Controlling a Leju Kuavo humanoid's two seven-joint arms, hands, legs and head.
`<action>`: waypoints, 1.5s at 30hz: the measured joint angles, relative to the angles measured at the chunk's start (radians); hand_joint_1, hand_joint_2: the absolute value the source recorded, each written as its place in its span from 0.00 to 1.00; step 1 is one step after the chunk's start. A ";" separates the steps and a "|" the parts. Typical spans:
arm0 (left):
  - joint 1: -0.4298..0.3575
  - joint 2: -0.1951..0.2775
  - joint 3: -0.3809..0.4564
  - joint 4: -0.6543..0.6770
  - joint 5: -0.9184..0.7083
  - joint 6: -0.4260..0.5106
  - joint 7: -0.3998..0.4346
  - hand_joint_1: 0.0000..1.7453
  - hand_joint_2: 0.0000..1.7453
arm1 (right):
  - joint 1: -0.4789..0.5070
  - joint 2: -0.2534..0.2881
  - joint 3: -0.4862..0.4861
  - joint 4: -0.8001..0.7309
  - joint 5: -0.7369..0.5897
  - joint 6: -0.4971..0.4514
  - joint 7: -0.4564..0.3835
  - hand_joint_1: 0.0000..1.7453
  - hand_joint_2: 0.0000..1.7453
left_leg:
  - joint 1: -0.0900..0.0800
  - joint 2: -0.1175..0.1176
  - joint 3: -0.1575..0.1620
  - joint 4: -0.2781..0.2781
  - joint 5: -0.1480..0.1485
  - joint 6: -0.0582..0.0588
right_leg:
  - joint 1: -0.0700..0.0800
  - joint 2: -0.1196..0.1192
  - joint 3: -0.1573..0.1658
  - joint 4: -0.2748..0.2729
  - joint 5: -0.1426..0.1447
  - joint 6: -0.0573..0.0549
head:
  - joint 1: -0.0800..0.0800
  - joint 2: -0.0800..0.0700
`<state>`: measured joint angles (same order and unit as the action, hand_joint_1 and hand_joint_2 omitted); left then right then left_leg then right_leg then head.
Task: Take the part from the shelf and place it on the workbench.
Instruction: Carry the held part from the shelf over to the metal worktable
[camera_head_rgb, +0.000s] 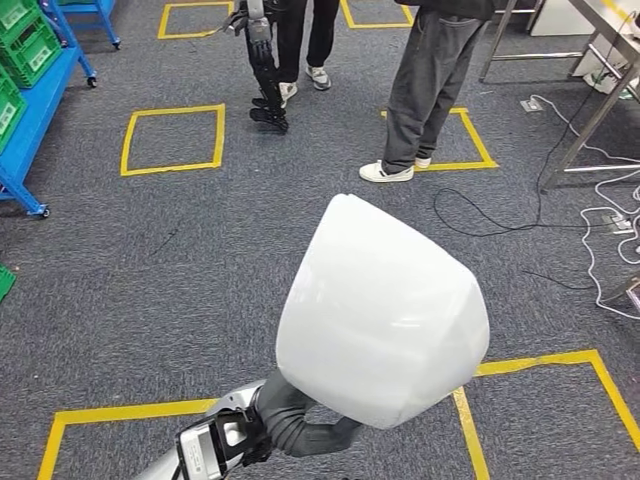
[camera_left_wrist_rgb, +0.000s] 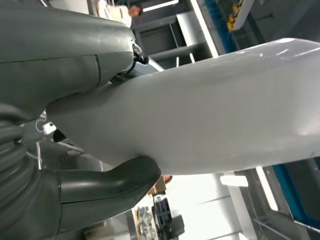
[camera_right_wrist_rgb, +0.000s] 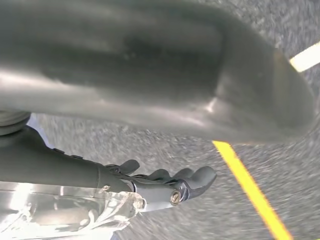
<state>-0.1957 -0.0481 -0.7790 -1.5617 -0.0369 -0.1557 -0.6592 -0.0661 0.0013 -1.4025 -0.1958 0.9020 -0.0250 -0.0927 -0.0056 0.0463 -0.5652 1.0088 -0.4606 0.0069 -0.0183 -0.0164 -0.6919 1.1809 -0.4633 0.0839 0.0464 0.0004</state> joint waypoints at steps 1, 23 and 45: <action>0.001 0.001 0.000 -0.003 -0.002 0.001 0.000 1.00 1.00 | -0.003 0.001 -0.013 -0.001 -0.012 -0.001 -0.006 0.00 0.00 | -0.003 0.008 0.003 0.001 -0.004 -0.005 | 0.001 -0.016 0.039 -0.068 0.024 -0.003 | 0.000 0.000; 0.004 0.013 0.006 -0.030 -0.006 -0.007 0.000 1.00 1.00 | 0.005 0.007 -0.006 -0.002 0.103 0.089 0.158 0.00 0.00 | 0.004 -0.076 -0.008 -0.001 0.010 -0.004 | -0.005 0.094 0.027 -0.110 0.041 -0.010 | -0.007 0.000; -0.002 0.016 0.001 -0.041 -0.013 0.022 0.030 1.00 1.00 | 0.001 0.009 0.020 -0.002 0.109 0.099 0.175 0.00 0.00 | -0.001 -0.038 -0.131 0.273 -0.112 -0.045 | -0.002 0.065 0.078 -0.152 0.051 -0.052 | -0.016 0.000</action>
<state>-0.1974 -0.0317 -0.7778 -1.6024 -0.0499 -0.1339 -0.6292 -0.0653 0.0100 -1.3829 -0.1981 1.0108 0.0740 0.0818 -0.0066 0.0082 -0.6964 1.2815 -0.5726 -0.0382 -0.0202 0.0487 -0.6138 1.0289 -0.4122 0.0321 0.0300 0.0004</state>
